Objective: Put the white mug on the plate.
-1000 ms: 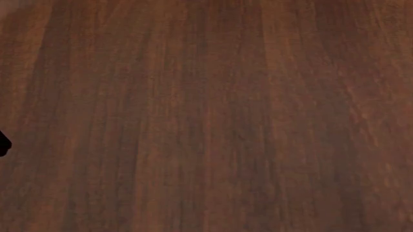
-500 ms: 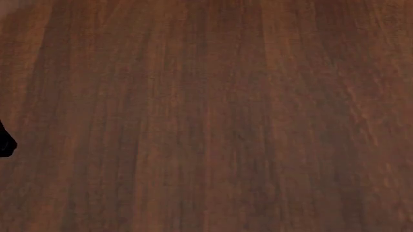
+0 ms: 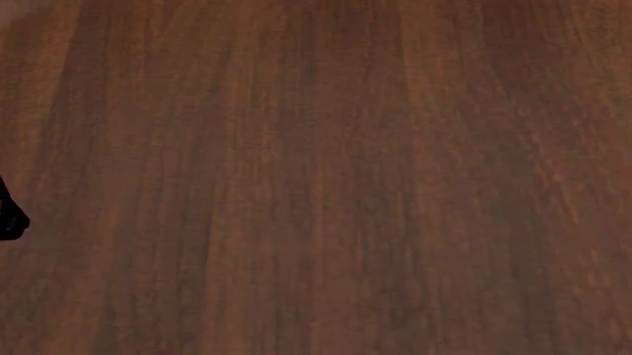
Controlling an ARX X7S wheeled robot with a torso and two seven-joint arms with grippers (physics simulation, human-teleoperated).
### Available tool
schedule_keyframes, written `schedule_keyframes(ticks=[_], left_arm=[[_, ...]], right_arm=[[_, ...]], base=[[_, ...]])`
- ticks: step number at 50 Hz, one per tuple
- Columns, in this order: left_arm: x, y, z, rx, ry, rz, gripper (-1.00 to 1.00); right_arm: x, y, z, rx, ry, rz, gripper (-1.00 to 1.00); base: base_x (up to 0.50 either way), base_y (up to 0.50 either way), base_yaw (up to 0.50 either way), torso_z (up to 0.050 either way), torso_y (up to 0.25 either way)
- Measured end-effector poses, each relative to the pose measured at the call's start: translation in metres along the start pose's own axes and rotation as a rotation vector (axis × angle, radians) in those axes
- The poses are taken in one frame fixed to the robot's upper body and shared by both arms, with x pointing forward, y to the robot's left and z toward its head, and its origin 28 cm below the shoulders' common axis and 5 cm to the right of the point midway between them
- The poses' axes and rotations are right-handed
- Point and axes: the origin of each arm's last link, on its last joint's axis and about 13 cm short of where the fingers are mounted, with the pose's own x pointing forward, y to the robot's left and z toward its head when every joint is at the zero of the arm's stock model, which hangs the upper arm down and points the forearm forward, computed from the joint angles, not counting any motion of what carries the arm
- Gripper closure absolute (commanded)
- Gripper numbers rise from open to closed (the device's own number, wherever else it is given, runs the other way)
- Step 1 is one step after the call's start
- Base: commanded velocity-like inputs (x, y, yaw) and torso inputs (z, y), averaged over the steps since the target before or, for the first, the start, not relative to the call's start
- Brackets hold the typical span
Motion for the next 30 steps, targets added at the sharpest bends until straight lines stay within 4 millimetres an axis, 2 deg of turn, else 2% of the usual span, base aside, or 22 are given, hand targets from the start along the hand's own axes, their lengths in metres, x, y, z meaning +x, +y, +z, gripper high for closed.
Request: schedule_keyframes(ticks=[14,30], left_arm=[[0.0,-0.002,0.001,0.003,0.001,-0.004,-1.0],[0.0,-0.001,0.0,0.007,0.004,-0.005,-1.0]], right_arm=[[0.0,-0.018,-0.01,0.063,0.013,-0.042,1.0],[0.005,-0.028,-0.025,0.117,0.045,-0.063,1.0]], base=[[0.0,0.0,0.0,0.0,0.0],[0.0,0.0,0.0,0.0,0.0]])
